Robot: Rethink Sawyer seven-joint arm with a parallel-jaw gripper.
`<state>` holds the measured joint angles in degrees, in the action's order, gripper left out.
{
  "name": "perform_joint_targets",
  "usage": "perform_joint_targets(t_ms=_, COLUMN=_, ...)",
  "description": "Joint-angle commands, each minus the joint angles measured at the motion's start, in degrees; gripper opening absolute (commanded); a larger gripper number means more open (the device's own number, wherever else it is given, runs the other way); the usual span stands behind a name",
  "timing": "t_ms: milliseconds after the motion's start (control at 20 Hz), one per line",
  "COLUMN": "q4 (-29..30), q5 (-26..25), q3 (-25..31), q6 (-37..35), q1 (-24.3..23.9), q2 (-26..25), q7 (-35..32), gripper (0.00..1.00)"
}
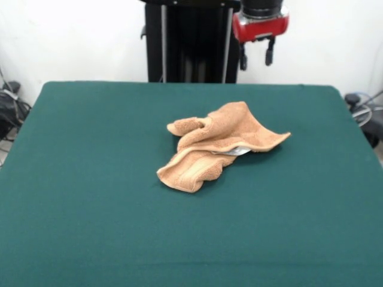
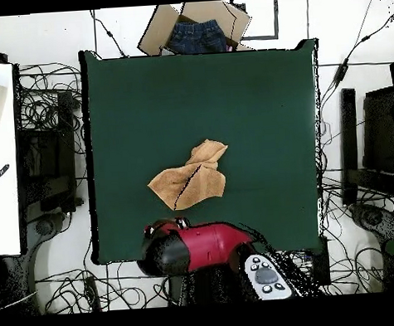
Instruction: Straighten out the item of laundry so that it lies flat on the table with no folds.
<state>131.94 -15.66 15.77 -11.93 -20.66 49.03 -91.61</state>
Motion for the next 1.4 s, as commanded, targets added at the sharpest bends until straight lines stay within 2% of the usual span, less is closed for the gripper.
perform_joint_targets(t_ms=50, q4=7.23, q5=-3.74, q3=-0.22, q6=9.66, q1=3.42, q2=-1.11, q7=-10.14, gripper=1.0)
perform_joint_targets(t_ms=350, q4=8.96, q5=-6.7, q3=-4.69, q6=19.28, q1=2.35, q2=-8.22, q7=-10.64, gripper=1.0)
perform_joint_targets(t_ms=650, q4=10.92, q5=-8.68, q3=-8.24, q6=25.21, q1=0.9, q2=-11.52, q7=-11.14, gripper=1.0)
perform_joint_targets(t_ms=750, q4=12.47, q5=-9.81, q3=-8.62, q6=24.95, q1=-1.12, q2=-9.45, q7=-10.23, gripper=1.0)
perform_joint_targets(t_ms=800, q4=13.1, q5=-7.66, q3=-4.09, q6=18.79, q1=-4.86, q2=-3.01, q7=-9.01, gripper=1.0)
perform_joint_targets(t_ms=850, q4=13.73, q5=-7.04, q3=-3.68, q6=18.43, q1=-4.71, q2=-1.79, q7=-9.26, gripper=1.0)
perform_joint_targets(t_ms=1000, q4=16.09, q5=-4.31, q3=-2.23, q6=17.63, q1=-3.1, q2=1.96, q7=-10.66, gripper=1.0)
perform_joint_targets(t_ms=1100, q4=19.4, q5=-2.24, q3=-2.56, q6=18.6, q1=0.17, q2=5.64, q7=-12.78, gripper=1.0)
perform_joint_targets(t_ms=1200, q4=24.38, q5=-0.46, q3=-0.97, q6=18.2, q1=1.13, q2=11.88, q7=-14.42, gripper=1.0)
perform_joint_targets(t_ms=1250, q4=28.57, q5=2.87, q3=0.21, q6=16.82, q1=3.7, q2=18.98, q7=-16.4, gripper=1.0)
perform_joint_targets(t_ms=1400, q4=32.14, q5=7.54, q3=0.67, q6=14.6, q1=6.99, q2=25.87, q7=-18.51, gripper=1.0)
